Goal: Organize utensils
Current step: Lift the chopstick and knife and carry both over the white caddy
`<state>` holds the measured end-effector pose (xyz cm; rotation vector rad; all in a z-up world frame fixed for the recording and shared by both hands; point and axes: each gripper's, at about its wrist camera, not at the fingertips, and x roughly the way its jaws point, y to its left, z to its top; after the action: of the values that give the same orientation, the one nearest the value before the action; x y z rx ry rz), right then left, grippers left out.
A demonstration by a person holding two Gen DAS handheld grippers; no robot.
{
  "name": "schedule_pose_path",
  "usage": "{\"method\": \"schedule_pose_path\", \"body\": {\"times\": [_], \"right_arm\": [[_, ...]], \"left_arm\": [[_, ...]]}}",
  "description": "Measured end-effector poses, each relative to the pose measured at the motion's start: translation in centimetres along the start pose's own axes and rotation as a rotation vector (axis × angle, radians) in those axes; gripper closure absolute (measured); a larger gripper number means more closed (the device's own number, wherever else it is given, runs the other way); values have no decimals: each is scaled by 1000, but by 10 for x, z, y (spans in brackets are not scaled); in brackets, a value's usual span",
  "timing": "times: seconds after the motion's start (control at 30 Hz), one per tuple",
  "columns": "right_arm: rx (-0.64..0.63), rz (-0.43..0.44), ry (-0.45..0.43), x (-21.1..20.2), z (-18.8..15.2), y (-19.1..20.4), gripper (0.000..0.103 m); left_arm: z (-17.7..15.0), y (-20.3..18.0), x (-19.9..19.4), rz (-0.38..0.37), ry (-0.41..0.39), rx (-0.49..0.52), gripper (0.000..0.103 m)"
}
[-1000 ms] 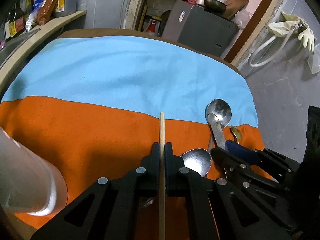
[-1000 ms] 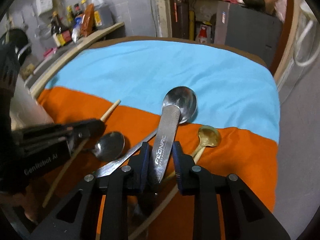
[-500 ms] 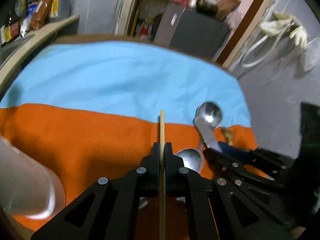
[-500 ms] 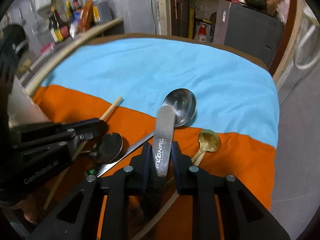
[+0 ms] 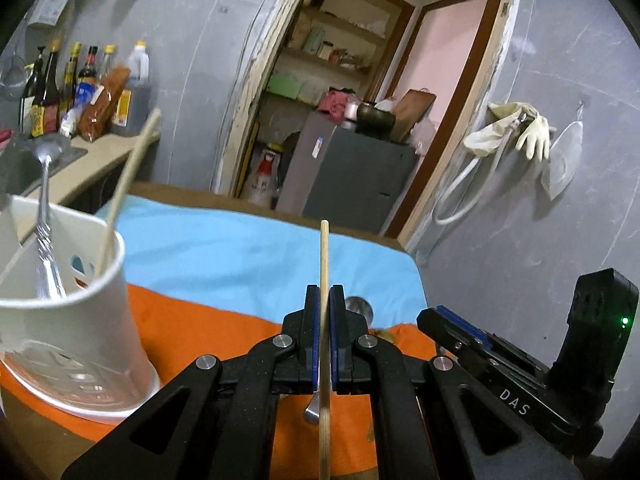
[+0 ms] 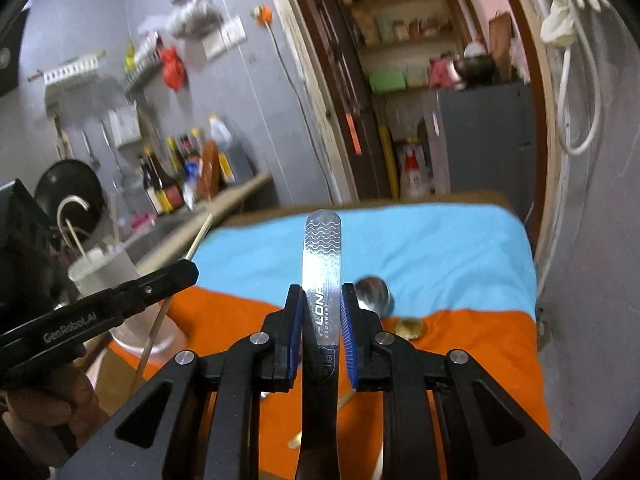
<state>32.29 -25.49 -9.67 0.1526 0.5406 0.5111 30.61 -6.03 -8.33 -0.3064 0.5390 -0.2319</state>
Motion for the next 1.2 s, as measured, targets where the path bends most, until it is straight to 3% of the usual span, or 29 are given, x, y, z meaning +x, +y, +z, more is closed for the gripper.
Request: {"method": "schedule_pose_path", "body": {"times": [0.23,0.57,0.93,1.2], "right_arm": [[23,54,-92,-12,16,15,87],[19,174,-271,-25,61,68,87],[2,303,-416,-7,96,149,87],[26,345,-446,35,81,182,87]], "left_arm": [[14,2,-26,-27,-70,-34,101],[66,30,-85,-33,-193,-68,101],[113,127,-142,27,-378,-179,101],[123,209,-153,26,-495,-286,101]]}}
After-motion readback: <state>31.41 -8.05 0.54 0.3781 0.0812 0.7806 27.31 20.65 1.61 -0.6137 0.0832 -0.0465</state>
